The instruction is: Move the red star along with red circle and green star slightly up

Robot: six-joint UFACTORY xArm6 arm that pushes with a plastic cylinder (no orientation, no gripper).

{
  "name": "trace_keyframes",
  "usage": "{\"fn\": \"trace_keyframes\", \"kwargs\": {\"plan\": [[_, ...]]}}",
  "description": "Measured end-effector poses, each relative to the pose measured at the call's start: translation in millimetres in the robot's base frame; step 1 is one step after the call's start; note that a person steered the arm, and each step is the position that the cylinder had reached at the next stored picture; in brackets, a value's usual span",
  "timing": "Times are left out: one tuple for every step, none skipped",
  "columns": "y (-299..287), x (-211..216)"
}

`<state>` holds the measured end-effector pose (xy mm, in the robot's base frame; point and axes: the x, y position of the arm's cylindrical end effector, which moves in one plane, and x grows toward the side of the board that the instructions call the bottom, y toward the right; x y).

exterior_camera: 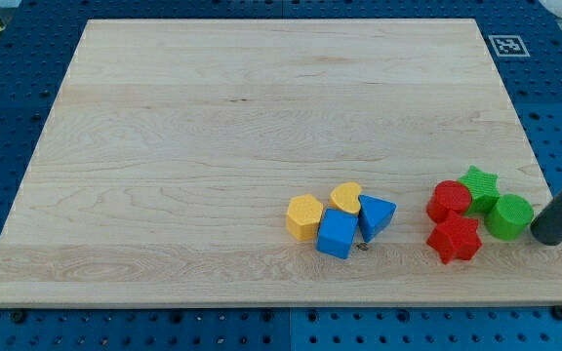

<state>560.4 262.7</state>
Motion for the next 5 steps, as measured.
{"fn": "trace_keyframes", "kwargs": {"plan": [[-12.0, 0.0], [-4.2, 1.0], [27.4, 20.6], [23.3, 57.0], [14.8, 57.4]]}}
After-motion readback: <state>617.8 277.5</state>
